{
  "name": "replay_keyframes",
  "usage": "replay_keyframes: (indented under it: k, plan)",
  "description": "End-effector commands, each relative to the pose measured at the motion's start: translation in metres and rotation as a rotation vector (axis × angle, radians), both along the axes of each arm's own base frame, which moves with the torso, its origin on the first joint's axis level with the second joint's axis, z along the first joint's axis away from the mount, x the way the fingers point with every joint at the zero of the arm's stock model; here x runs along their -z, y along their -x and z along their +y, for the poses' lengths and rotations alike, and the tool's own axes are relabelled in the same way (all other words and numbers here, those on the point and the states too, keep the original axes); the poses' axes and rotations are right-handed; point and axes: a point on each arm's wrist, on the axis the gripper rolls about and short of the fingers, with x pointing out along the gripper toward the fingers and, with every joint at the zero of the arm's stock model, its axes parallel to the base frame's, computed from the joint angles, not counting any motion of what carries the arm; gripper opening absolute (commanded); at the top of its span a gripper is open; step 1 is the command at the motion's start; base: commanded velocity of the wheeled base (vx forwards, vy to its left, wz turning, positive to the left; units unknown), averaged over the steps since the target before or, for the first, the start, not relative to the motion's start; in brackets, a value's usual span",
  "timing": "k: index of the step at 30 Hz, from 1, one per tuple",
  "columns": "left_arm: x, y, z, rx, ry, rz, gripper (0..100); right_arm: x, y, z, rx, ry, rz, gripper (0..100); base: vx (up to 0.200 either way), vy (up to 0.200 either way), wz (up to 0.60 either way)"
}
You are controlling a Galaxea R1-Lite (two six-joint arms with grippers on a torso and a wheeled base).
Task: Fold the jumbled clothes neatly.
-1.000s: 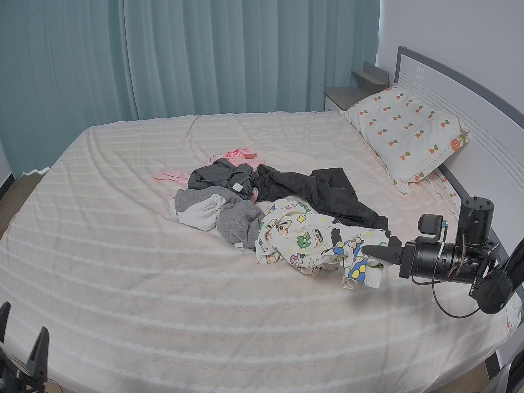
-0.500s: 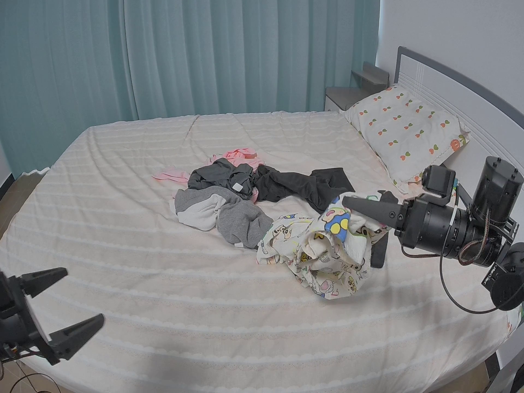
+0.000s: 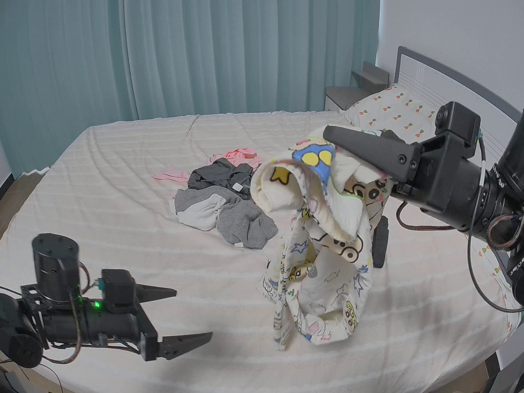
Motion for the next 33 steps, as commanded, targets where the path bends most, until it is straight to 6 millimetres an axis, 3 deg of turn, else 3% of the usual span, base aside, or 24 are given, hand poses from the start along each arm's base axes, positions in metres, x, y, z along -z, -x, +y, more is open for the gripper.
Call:
replay_keyframes:
  k: [1, 8, 12, 18, 26, 33]
  plan:
    - [0.047, -0.009, -0.02, 0.047, -0.101, 0.147, 100, -0.015, 0.012, 0.003, -0.037, -0.039, -0.026, 0, 0.0, 0.0, 0.0]
    - [0.083, -0.02, -0.05, 0.011, -0.104, 0.132, 100, -0.002, 0.009, 0.007, -0.04, -0.01, 0.014, 0, 0.0, 0.0, 0.0]
    - [0.09, -0.009, -0.062, 0.028, -0.08, 0.126, 100, 0.004, 0.003, 0.01, -0.034, 0.003, 0.04, 0, 0.0, 0.0, 0.0]
    - [0.1, 0.001, -0.063, 0.054, -0.097, 0.146, 100, 0.013, -0.005, 0.014, -0.024, 0.016, 0.075, 0, 0.0, 0.0, 0.0]
    - [0.106, -0.001, -0.065, 0.056, -0.09, 0.142, 100, 0.02, -0.012, 0.016, -0.012, 0.031, 0.097, 0, 0.0, 0.0, 0.0]
    - [0.125, -0.005, -0.074, 0.068, -0.087, 0.133, 100, 0.019, -0.013, 0.018, -0.019, 0.029, 0.1, 0, 0.0, 0.0, 0.0]
